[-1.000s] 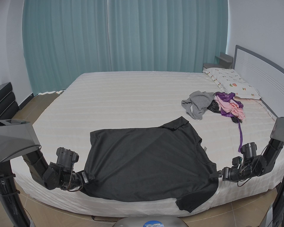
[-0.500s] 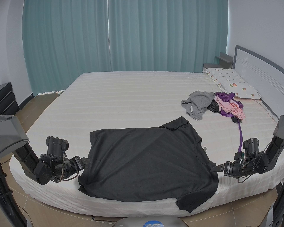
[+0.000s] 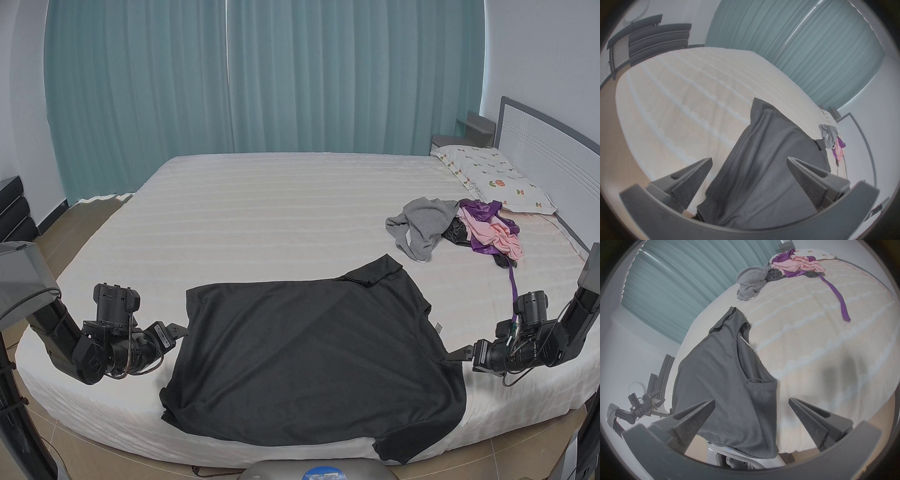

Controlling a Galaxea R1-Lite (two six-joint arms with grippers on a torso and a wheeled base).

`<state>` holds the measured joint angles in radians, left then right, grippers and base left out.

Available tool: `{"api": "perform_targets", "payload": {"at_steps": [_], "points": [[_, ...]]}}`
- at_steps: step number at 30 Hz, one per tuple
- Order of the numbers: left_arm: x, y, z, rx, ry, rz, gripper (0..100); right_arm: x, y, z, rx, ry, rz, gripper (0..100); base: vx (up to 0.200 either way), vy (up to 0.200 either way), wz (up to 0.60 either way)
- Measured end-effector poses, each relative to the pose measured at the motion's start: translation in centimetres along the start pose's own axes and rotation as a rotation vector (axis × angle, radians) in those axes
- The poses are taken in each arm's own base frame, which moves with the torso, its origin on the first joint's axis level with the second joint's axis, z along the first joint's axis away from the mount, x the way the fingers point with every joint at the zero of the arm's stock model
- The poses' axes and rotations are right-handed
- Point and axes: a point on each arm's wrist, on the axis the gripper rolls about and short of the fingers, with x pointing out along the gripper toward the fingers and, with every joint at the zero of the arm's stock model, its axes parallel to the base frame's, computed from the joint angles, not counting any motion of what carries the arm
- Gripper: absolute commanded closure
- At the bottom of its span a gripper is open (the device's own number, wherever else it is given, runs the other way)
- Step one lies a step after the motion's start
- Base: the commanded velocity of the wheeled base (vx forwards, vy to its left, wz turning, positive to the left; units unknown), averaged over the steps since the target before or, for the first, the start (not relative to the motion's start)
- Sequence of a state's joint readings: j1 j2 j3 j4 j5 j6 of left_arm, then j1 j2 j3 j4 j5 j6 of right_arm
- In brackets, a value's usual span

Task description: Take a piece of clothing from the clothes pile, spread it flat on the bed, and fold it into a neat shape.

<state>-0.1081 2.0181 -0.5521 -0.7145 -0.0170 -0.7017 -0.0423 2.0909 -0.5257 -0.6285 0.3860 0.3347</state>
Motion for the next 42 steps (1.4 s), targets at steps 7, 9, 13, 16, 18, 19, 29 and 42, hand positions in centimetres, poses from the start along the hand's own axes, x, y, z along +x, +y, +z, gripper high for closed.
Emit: {"api": "perform_targets", "payload": {"at_steps": [7, 9, 13, 16, 18, 19, 29, 42], "points": [[0.4, -0.1, 0.7, -0.092, 0.023, -0.045, 0, 0.2, 0.2, 0.2, 0.02, -0.016, 0.01, 0, 0.0, 0.0, 0.0], [0.6, 0.0, 0.9, -0.103, 0.025, -0.052, 0, 0.2, 0.3, 0.2, 0.025, -0.016, 0.012, 0, 0.0, 0.0, 0.0], [1.3, -0.3, 1.6, -0.145, 0.03, -0.082, 0, 0.3, 0.3, 0.3, 0.047, -0.02, 0.014, 0, 0.0, 0.0, 0.0], [2.5, -0.8, 2.4, -0.185, 0.029, -0.11, 0, 0.3, 0.4, 0.4, 0.058, -0.023, 0.016, 0, 0.0, 0.0, 0.0], [3.3, -1.0, 3.1, -0.202, 0.018, -0.125, 0, 0.3, 0.4, 0.5, 0.06, -0.024, 0.017, 0, 0.0, 0.0, 0.0], [3.7, -1.2, 3.5, -0.207, 0.012, -0.131, 0, 0.3, 0.4, 0.5, 0.061, -0.024, 0.018, 0, 0.0, 0.0, 0.0], [8.7, -2.7, 6.9, -0.214, -0.048, -0.177, 0, 0.3, 0.6, 0.6, 0.064, -0.028, 0.021, 0, 0.0, 0.0, 0.0], [16.0, -3.3, 11.2, -0.208, -0.195, -0.215, 0, 0.8, 1.2, 0.3, 0.068, -0.01, 0.032, 0, 0.0, 0.0, 0.0]]}}
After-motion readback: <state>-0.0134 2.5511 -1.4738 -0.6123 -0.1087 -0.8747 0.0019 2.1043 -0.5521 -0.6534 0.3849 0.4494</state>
